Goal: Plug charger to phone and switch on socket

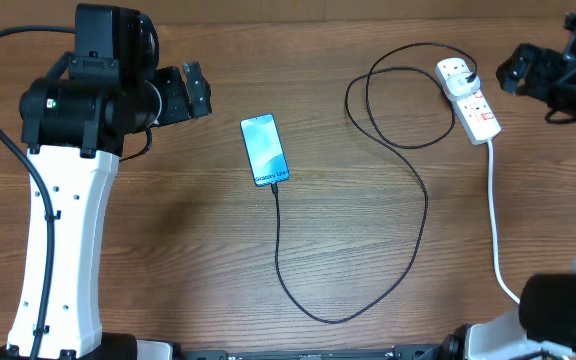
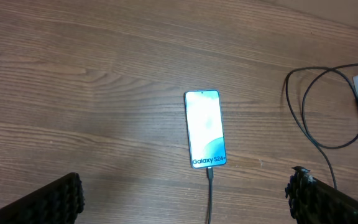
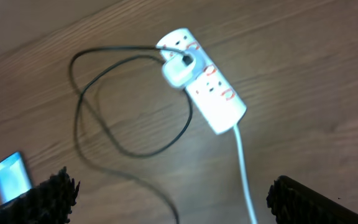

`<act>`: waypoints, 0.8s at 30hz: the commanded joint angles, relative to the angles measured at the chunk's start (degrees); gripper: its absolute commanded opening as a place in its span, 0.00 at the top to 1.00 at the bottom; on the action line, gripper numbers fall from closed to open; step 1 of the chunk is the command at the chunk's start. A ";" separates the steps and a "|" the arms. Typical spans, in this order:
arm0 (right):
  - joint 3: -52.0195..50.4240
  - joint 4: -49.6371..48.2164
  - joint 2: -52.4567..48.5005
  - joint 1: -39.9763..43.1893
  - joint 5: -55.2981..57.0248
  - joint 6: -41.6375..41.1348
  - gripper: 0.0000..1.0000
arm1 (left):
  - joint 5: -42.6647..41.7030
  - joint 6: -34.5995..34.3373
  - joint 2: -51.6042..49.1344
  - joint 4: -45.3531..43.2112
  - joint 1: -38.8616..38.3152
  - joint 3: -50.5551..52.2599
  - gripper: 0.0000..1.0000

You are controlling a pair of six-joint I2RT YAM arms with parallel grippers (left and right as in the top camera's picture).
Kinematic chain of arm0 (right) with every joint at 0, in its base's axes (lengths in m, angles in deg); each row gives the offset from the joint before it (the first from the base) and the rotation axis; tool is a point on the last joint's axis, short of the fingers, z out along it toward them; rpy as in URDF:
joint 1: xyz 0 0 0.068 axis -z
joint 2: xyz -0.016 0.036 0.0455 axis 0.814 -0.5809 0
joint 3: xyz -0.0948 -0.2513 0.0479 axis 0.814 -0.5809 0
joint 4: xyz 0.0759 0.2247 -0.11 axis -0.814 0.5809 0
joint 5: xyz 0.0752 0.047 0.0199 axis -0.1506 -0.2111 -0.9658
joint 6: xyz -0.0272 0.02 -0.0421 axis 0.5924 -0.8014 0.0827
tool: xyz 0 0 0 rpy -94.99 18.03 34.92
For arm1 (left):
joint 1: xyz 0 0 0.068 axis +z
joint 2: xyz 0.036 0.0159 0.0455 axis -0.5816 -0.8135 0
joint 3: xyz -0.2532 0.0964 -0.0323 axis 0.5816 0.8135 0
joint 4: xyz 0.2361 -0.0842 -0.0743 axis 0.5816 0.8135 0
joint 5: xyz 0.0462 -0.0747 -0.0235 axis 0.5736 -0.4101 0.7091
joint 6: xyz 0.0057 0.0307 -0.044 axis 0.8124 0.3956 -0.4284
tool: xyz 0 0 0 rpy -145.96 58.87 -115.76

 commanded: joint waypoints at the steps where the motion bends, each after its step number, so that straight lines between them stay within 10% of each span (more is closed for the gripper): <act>1: 0.37 2.54 4.76 -0.07 -3.72 -1.11 0.00 | 0.20 1.07 -0.24 -0.17 0.26 0.13 0.00; 24: -16.24 12.26 40.70 -0.04 -12.68 0.33 0.00 | 0.20 1.09 -0.24 -0.17 0.26 0.13 0.00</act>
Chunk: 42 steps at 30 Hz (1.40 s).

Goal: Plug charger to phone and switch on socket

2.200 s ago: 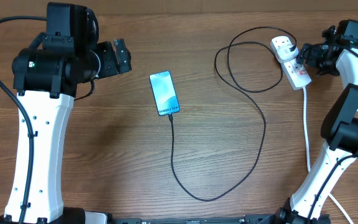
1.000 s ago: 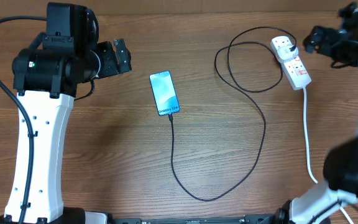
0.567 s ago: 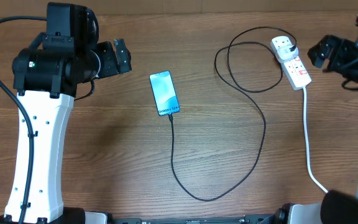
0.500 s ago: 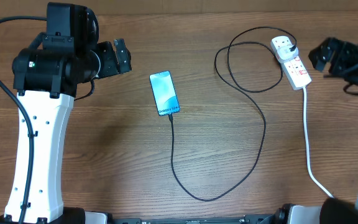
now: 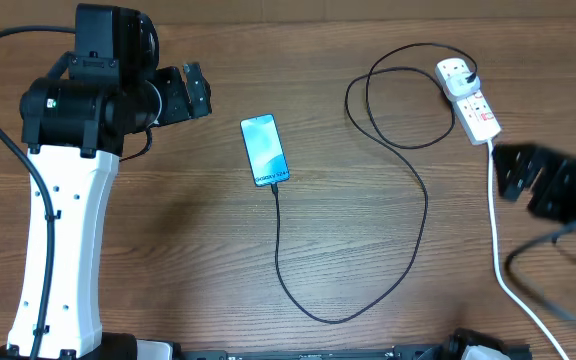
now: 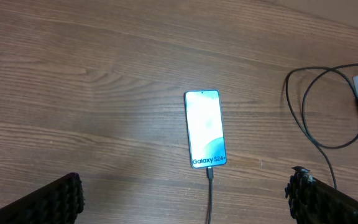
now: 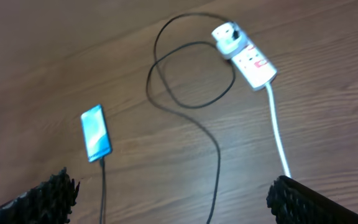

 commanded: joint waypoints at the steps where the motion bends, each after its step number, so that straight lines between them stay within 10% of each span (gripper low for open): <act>1: -5.18 0.11 4.98 0.00 -5.84 0.57 0.00 | 0.22 1.07 -0.22 -0.20 0.26 0.11 0.00; 32: -8.76 6.38 7.82 -1.38 -8.28 2.19 0.00 | 0.22 1.07 -0.24 -0.20 0.26 0.11 0.00; 42: -28.70 -12.46 24.48 -10.88 -8.35 7.30 0.00 | 0.22 1.07 -0.24 -0.22 0.26 0.11 0.00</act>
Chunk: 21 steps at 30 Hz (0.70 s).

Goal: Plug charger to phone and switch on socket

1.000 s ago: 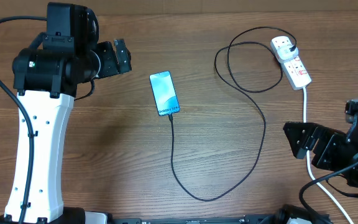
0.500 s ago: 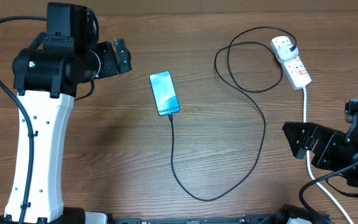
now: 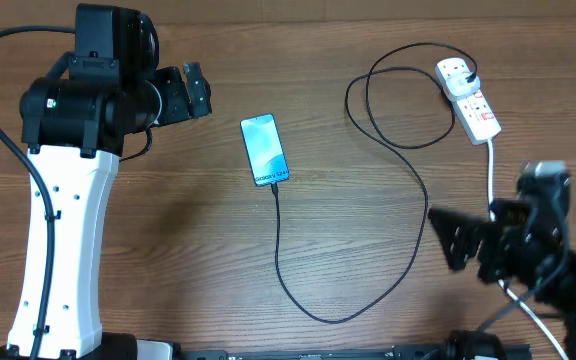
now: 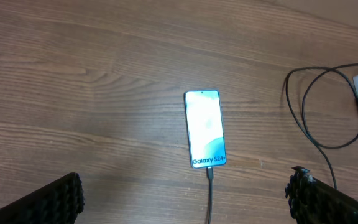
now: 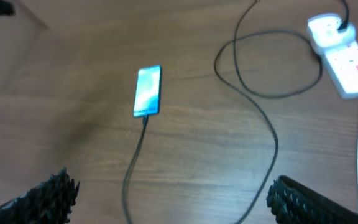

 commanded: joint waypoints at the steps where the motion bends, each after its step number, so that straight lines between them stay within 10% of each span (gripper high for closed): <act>1: -9.49 -4.96 8.87 -0.57 0.15 1.90 0.00 | 0.22 1.07 -0.24 -0.20 0.26 0.09 0.00; 21: -49.16 -43.63 37.51 -6.64 1.70 1.90 0.00 | 0.22 1.07 -0.24 -0.22 0.26 0.09 0.00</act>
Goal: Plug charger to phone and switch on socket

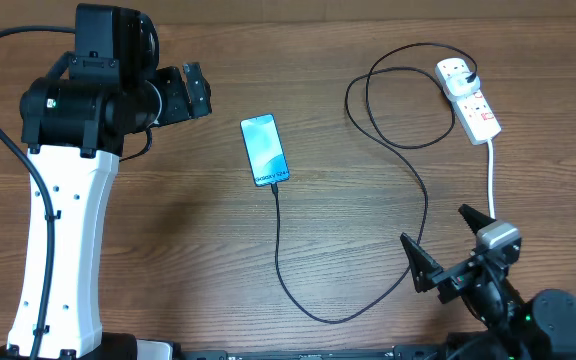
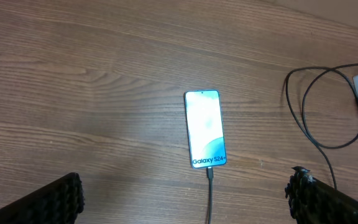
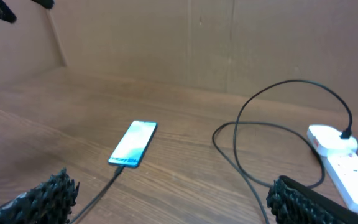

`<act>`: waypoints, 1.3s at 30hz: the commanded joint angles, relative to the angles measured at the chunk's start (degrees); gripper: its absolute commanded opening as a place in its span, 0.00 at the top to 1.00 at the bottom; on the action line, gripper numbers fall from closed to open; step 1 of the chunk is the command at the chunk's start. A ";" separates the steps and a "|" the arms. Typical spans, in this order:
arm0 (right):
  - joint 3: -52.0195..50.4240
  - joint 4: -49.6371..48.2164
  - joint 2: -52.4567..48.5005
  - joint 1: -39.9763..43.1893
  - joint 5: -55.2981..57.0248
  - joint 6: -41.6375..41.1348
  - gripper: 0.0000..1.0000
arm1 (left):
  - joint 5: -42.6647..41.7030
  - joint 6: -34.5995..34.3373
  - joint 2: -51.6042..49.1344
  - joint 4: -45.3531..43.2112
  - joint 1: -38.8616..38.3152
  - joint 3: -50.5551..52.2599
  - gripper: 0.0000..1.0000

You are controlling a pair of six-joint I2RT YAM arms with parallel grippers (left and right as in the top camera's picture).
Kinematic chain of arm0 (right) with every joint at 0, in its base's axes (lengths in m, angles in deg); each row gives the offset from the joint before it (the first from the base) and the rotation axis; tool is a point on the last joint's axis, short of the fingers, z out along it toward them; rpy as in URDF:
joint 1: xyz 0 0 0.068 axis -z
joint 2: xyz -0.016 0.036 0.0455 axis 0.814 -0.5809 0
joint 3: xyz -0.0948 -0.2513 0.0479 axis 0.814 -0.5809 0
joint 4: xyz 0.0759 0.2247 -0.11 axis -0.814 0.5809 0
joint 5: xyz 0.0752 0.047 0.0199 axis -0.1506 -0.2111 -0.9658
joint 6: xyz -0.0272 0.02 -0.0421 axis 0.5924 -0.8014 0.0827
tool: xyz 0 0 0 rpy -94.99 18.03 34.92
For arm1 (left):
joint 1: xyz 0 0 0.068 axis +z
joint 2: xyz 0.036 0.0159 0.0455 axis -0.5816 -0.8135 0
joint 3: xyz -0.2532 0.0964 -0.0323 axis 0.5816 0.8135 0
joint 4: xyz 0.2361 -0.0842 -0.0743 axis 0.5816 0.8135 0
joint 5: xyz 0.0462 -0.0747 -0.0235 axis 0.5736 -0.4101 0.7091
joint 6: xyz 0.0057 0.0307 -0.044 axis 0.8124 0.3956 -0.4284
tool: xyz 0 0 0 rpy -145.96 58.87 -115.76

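Note:
The phone (image 1: pixel 264 150) lies face up left of centre with its screen lit, also seen in the wrist views as phone (image 2: pixel 205 129) and phone (image 3: pixel 133 143). A black cable (image 1: pixel 278 250) runs from its bottom end and loops to a white charger plug (image 1: pixel 453 72) seated in the white socket strip (image 1: pixel 476 110) at the back right. My left gripper (image 1: pixel 190 92) hovers open to the left of the phone, with nothing between its fingers (image 2: pixel 61 199). My right gripper (image 1: pixel 432 224) is open low at the front right, far from the strip (image 3: pixel 347 171).
The strip's white lead (image 1: pixel 492 200) runs down the right side toward the front edge, close beside my right arm. A brown board wall (image 3: pixel 229 43) stands behind the wooden table (image 1: pixel 168 250). The cable's loop (image 1: pixel 398 110) lies between phone and strip.
My right arm has dropped back toward the front edge, and its camera now looks level across the table rather than down on it. The left arm, phone, cable and strip have not moved.
My right gripper was open at the back right beside the socket strip. Then it stood at mid right, then at the front right, and now it is low at the front edge. The phone stayed lit with the cable in it, and the left arm kept still.

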 commanded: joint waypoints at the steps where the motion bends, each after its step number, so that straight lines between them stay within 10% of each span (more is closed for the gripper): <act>1: -4.94 -3.23 3.32 -0.35 0.52 0.07 0.00 | 0.20 1.09 -0.24 -0.17 0.26 0.09 0.00; 22: -24.26 -31.06 8.09 -1.88 8.37 0.07 0.00 | 0.20 1.09 -0.24 -0.17 0.26 0.09 0.00; 39: -26.03 -34.80 8.09 -1.90 15.08 0.04 0.00 | 0.20 1.09 -0.24 -0.17 0.26 0.09 0.00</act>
